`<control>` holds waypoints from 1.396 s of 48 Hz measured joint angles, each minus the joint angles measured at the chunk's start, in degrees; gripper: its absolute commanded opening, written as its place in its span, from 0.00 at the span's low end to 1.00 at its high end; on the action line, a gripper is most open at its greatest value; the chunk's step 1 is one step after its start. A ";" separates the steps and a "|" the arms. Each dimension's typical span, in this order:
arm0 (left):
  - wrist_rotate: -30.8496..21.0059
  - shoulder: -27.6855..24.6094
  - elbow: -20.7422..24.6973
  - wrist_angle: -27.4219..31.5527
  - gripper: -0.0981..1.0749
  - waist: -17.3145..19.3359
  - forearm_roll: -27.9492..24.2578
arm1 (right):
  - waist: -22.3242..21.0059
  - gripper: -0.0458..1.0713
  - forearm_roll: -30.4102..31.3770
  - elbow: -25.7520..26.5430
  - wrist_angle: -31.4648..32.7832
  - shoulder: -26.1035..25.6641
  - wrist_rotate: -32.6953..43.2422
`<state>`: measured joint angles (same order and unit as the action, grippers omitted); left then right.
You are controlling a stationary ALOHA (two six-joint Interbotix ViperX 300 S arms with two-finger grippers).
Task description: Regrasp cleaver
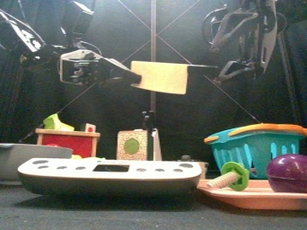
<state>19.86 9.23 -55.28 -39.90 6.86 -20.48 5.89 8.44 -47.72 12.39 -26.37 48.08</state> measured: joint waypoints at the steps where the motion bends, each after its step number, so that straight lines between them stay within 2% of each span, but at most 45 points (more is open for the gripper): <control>1: -0.09 0.09 -0.44 0.00 0.42 -0.44 1.32 | 0.00 0.88 0.35 0.00 0.00 0.00 0.00; 9: -0.09 1.58 -2.46 0.09 0.41 -3.96 12.66 | -0.53 0.88 3.60 0.26 0.53 0.00 0.09; 14: -0.09 3.25 -3.43 0.18 0.41 -7.56 19.42 | -0.97 0.88 5.71 0.62 2.20 0.00 0.18; 19: -0.09 5.01 -4.04 0.35 0.41 -10.81 23.99 | -1.85 0.88 7.65 1.58 6.42 -0.09 0.26; 23: -0.26 6.42 -4.04 0.88 0.41 -12.83 26.89 | -2.11 0.88 8.88 2.90 12.22 -0.26 0.26; 29: -1.41 7.91 -4.04 4.22 0.41 -15.03 31.90 | -2.20 0.88 10.72 5.45 18.54 -0.26 0.26; 34: -2.46 8.96 -3.08 10.99 0.41 -15.21 35.95 | -2.02 0.88 13.71 7.29 20.21 -0.26 0.26; 40: -2.37 9.49 -1.85 17.40 0.41 -15.21 35.86 | -1.67 0.88 18.46 8.35 20.39 -0.09 0.26; 43: -2.29 9.67 -1.49 18.28 0.41 -15.21 34.19 | -1.49 0.88 20.04 8.61 20.30 0.44 0.26; 51: -2.55 10.11 -1.41 17.84 0.41 -15.21 30.85 | -0.18 0.88 21.27 9.40 19.86 3.60 0.26; 60: -2.46 10.02 -1.85 16.26 0.41 -14.85 30.67 | 3.87 0.88 22.15 9.93 18.46 4.48 0.00; 67: -2.55 10.11 -2.11 15.82 0.41 -14.41 30.59 | 5.10 0.88 22.15 9.93 16.44 4.48 0.26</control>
<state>17.31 19.34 -57.39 -24.08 -7.56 10.11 10.99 30.59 -37.79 28.83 -21.88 48.34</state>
